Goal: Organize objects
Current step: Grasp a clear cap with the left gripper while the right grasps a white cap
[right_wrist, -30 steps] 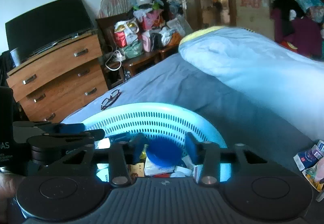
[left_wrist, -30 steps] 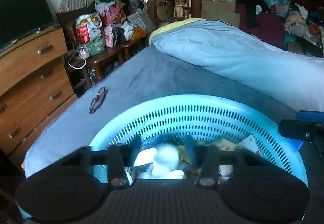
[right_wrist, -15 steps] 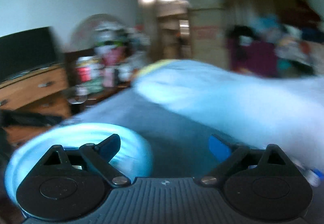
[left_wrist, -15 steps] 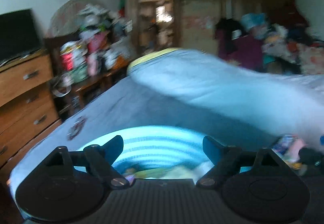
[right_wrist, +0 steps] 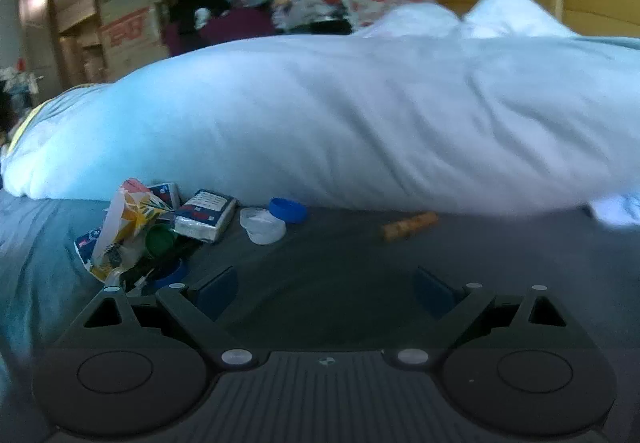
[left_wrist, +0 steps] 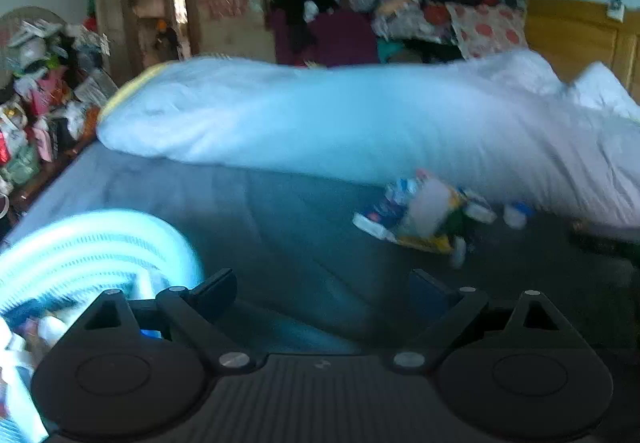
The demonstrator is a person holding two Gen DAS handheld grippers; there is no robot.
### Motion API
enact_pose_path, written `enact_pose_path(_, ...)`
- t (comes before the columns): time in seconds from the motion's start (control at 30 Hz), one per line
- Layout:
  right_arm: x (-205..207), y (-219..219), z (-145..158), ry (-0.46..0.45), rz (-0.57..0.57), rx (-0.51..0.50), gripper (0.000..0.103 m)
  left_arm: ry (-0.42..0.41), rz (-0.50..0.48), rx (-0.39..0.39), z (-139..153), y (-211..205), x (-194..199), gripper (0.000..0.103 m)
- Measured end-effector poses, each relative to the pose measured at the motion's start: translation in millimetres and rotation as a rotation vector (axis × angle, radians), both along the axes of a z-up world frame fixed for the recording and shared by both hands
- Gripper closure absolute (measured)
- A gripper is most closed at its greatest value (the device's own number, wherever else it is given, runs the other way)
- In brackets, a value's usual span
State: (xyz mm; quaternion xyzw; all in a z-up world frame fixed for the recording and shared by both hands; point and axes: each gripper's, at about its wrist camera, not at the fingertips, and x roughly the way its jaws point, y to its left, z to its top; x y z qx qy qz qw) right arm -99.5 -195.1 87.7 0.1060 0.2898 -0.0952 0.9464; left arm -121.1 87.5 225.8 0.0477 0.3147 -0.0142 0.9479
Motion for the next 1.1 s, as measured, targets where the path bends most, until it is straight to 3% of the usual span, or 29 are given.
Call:
enact_pose_path(0.17,51,-4,-21,-0.047,0.137,0.029,0.009,0.027,-0.028,0.008,-30,-10,10,0.01)
enact_pose_path(0.3,102,-11,-37,-0.025,0.172,0.021,0.009,0.034,-0.037,0.026,-41,-10,17,0.01)
enact_pose_path(0.5,153,-11,-50,0.019,0.279,0.104,0.004,0.059,-0.041,0.035,-52,-11,23,0.01)
enact_pose_path(0.53,155,-8,-51,0.027,0.318,0.108,0.009,0.06,-0.043,0.035,-52,-12,22,0.01)
enact_pose_path(0.57,150,-4,-48,0.025,0.381,0.122,0.016,0.059,-0.048,0.034,-53,-14,22,0.01)
enact_pose_path(0.6,143,1,-45,0.039,0.47,0.172,0.028,0.055,-0.054,0.034,-54,-16,22,0.01)
enact_pose_path(0.63,129,9,-39,0.047,0.573,0.224,0.03,0.049,-0.062,0.031,-55,-18,22,0.01)
enact_pose_path(0.7,85,23,-23,-0.019,0.633,0.19,0.024,0.045,-0.065,0.024,-58,-21,22,0.01)
enact_pose_path(0.77,40,22,-14,-0.066,0.61,0.204,0.02,0.046,-0.074,0.013,-60,-23,21,0.01)
enact_pose_path(0.87,-6,14,-22,-0.055,0.502,0.214,0.02,0.048,-0.085,0.012,-66,-28,18,0.01)
enact_pose_path(0.97,-22,15,-34,-0.011,0.446,0.151,0.022,0.06,-0.08,-0.003,-69,-29,17,0.01)
enact_pose_path(1.1,-4,31,-32,-0.031,0.45,0.077,0.025,0.059,-0.087,0.008,-70,-32,15,0.01)
